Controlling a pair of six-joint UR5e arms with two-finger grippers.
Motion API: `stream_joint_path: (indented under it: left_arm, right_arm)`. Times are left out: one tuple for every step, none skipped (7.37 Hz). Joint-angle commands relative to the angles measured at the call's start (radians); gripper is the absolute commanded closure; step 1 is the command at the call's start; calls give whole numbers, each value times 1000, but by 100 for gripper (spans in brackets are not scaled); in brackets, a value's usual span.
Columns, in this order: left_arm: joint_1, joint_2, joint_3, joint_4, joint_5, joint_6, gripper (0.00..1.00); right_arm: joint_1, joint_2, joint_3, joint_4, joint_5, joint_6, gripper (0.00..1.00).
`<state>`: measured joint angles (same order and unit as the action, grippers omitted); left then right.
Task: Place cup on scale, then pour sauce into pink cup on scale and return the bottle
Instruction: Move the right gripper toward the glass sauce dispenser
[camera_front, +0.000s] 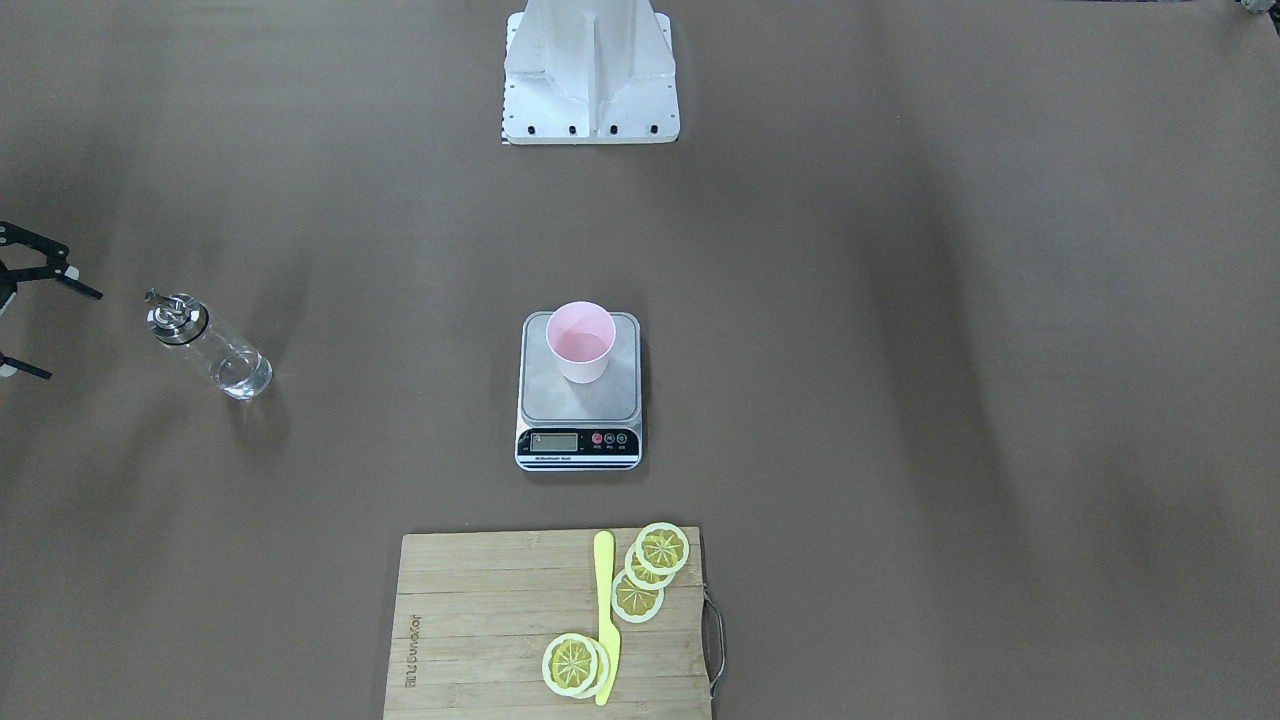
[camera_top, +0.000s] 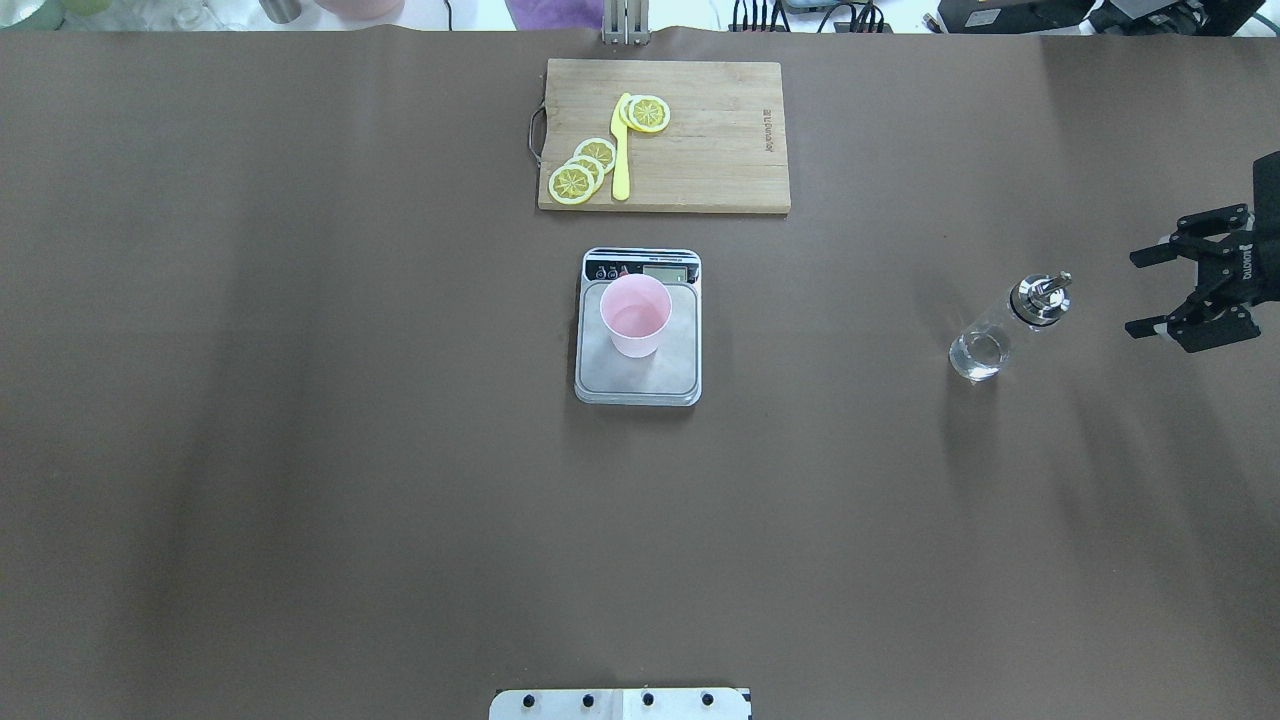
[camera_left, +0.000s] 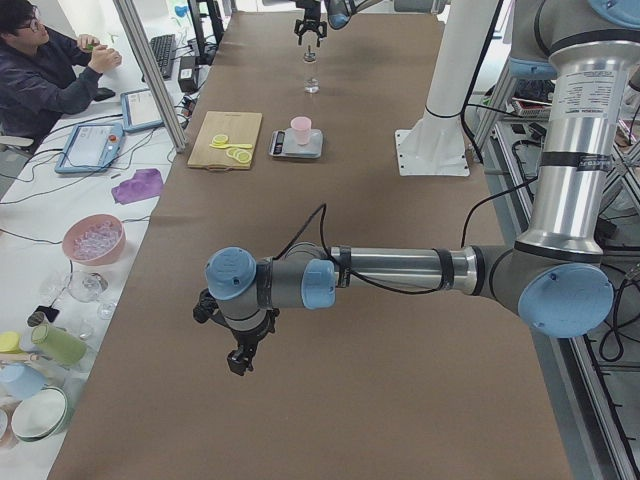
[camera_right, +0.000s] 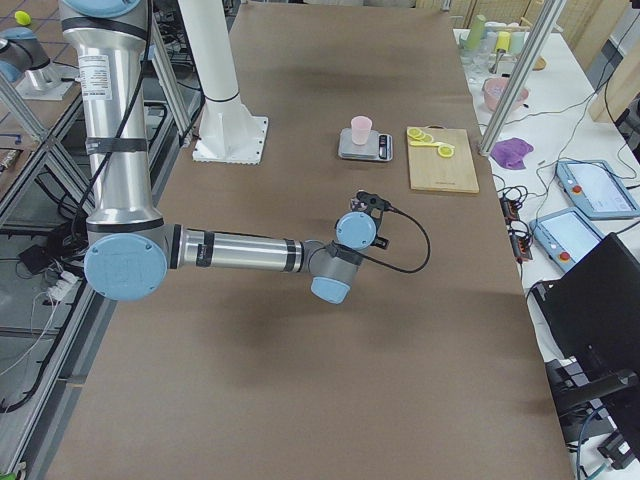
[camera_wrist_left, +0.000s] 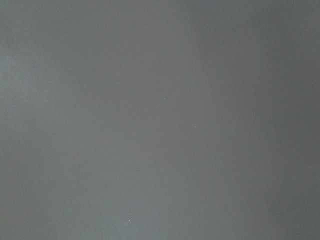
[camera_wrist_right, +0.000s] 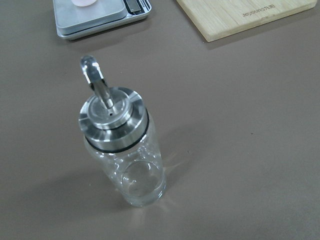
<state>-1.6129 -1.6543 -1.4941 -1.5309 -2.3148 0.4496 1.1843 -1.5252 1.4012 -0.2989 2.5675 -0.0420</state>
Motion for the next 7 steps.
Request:
stream_joint_path:
  left_arm:
    - [1, 1, 1, 0, 0, -2, 2]
    - [1, 1, 2, 0, 0, -2, 2]
    - [2, 1, 2, 0, 0, -3, 2]
    - [2, 1, 0, 0, 0, -3, 2]
    - [1, 1, 0, 0, 0, -3, 2]
    - [2, 1, -2, 0, 0, -3, 2]
    - [2, -1, 0, 0, 0, -3, 2]
  right_arm:
    - [-63, 2, -2, 73, -77, 92, 1]
    - [-110, 2, -5, 151, -136, 167, 1]
    - [-139, 2, -13, 173, -173, 175, 1]
    - [-150, 3, -24, 175, -188, 175, 1]
    - [-161, 2, -24, 175, -211, 177, 1]
    - [-169, 5, -24, 175, -222, 177, 1]
    - [-176, 19, -24, 175, -239, 180, 1]
